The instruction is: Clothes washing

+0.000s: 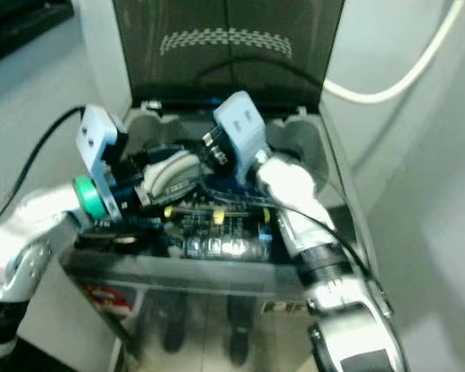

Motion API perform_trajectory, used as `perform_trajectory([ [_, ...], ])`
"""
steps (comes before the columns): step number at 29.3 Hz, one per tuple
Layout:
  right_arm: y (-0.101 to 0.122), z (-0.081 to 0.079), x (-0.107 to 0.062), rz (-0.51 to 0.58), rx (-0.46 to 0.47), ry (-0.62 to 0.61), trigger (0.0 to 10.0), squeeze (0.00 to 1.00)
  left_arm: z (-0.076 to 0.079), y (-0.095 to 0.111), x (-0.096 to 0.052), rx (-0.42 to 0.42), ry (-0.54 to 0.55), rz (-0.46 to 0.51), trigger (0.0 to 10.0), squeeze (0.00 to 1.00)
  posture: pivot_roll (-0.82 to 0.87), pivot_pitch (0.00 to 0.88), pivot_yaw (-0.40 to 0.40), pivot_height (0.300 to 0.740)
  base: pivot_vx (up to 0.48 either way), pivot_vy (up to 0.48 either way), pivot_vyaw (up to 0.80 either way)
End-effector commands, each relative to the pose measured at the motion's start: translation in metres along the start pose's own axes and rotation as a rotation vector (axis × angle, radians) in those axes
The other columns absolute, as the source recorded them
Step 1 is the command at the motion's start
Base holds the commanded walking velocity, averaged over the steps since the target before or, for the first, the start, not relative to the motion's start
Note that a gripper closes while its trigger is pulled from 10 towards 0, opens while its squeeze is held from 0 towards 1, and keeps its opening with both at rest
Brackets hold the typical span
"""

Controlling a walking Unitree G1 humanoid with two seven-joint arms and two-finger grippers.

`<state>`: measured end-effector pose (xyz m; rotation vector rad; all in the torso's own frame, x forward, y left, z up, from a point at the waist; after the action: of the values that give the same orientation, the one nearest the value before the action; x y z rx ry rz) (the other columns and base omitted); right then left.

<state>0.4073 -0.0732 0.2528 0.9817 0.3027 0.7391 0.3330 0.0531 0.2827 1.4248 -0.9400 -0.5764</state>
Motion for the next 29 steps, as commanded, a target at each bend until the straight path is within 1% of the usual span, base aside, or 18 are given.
perform_trajectory([
  [1,0.010,-0.008,-0.007,0.049,0.007,0.027,10.0,0.00,-0.001,0.008,-0.001,-0.017,0.036,0.042,10.0,0.00,0.10,0.000,0.060,0.740,0.000,0.000,0.00],
  [2,0.020,-0.002,-0.016,0.109,0.036,-0.024,10.0,0.00,-0.001,0.016,-0.001,-0.043,0.065,0.087,10.0,0.00,0.10,0.000,0.060,0.740,0.000,0.000,0.00],
  [4,0.020,-0.002,-0.016,0.109,0.036,-0.024,10.0,0.00,-0.001,0.016,-0.001,-0.043,0.065,0.087,10.0,0.00,0.10,0.000,0.060,0.740,0.000,0.000,0.00],
  [5,0.027,0.002,-0.023,0.152,0.056,-0.063,10.0,0.00,-0.002,0.021,-0.001,-0.060,0.083,0.115,10.0,0.00,0.10,0.000,0.061,0.740,0.000,0.000,0.00],
  [6,0.027,0.002,-0.023,0.152,0.056,-0.063,10.0,0.00,-0.002,0.021,-0.001,-0.060,0.083,0.115,10.0,0.00,0.10,0.000,0.061,0.740,0.000,0.000,0.00],
  [7,0.044,0.038,-0.035,0.228,0.072,-0.355,10.0,0.00,-0.010,0.024,-0.001,-0.043,0.157,0.135,10.0,0.00,0.09,0.000,0.071,0.740,0.000,0.000,0.00],
  [8,0.054,0.062,-0.055,0.268,0.029,-0.611,10.0,0.00,-0.021,0.026,-0.002,-0.006,0.238,0.142,10.0,0.00,0.09,0.000,0.080,0.740,0.000,0.000,0.00],
  [9,0.054,0.062,-0.055,0.268,0.029,-0.611,10.0,0.00,-0.021,0.026,-0.002,-0.006,0.238,0.142,10.0,0.00,0.09,0.000,0.080,0.740,0.000,0.000,0.00],
  [10,0.061,0.073,-0.070,0.298,0.007,-0.773,10.0,0.00,-0.029,0.027,-0.003,0.021,0.292,0.146,10.0,0.00,0.09,0.000,0.080,0.740,0.000,0.000,0.00],
  [11,0.064,0.076,-0.080,0.315,-0.008,-0.856,10.0,0.00,-0.033,0.027,-0.004,0.036,0.324,0.148,10.0,0.00,0.09,0.000,0.080,0.740,0.000,0.000,0.00],
  [14,0.069,0.078,-0.101,0.395,0.097,-0.939,10.0,0.00,-0.044,0.032,-0.007,0.052,0.378,0.160,10.0,0.00,0.08,0.000,0.096,0.740,0.000,0.000,0.00],
  [16,0.074,0.083,-0.113,0.429,0.119,-0.976,10.0,0.00,-0.048,0.034,-0.008,0.057,0.400,0.166,10.0,0.00,0.08,0.000,0.099,0.740,0.000,0.000,0.00],
  [17,0.074,0.083,-0.113,0.429,0.119,-0.976,10.0,0.00,-0.048,0.034,-0.008,0.057,0.400,0.166,10.0,0.00,0.08,0.000,0.099,0.740,0.000,0.000,0.00],
  [19,0.077,0.090,-0.123,0.439,0.115,-1.009,10.0,0.00,-0.053,0.035,-0.009,0.048,0.429,0.170,10.0,0.00,0.07,0.000,0.100,0.740,0.000,0.000,0.00],
  [25,0.080,0.092,-0.131,0.428,0.058,-1.023,10.0,0.00,-0.062,0.037,-0.011,0.078,0.495,0.175,10.0,0.00,0.08,0.000,0.110,0.740,0.000,0.000,0.00],
  [27,0.073,0.090,-0.136,0.370,0.004,-1.071,10.0,0.00,-0.067,0.036,-0.013,0.101,0.534,0.167,10.0,0.00,0.09,0.000,0.107,0.740,0.000,0.000,0.00],
  [28,0.073,0.090,-0.136,0.370,0.004,-1.071,10.0,0.00,-0.067,0.036,-0.013,0.101,0.534,0.167,10.0,0.00,0.09,0.000,0.107,0.740,0.000,0.000,0.00],
  [29,0.060,0.085,-0.132,0.295,-0.022,-1.074,10.0,0.00,-0.072,0.035,-0.017,0.121,0.569,0.155,10.0,0.00,0.09,0.000,0.103,0.740,0.000,0.000,0.00],
])
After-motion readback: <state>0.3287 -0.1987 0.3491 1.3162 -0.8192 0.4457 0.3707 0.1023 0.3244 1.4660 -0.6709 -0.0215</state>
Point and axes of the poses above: a point about 5 cm out from each wrist's last joint towards the gripper, its own x axis pointing out of the wrist towards the gripper, its own y axis along the axis of the wrist's last joint, z = x × y, the point moved 6 cm from there along x, pointing out of the wrist towards the gripper, and after that the axes turned 6 degrees about -x, right-handed, at the moved point
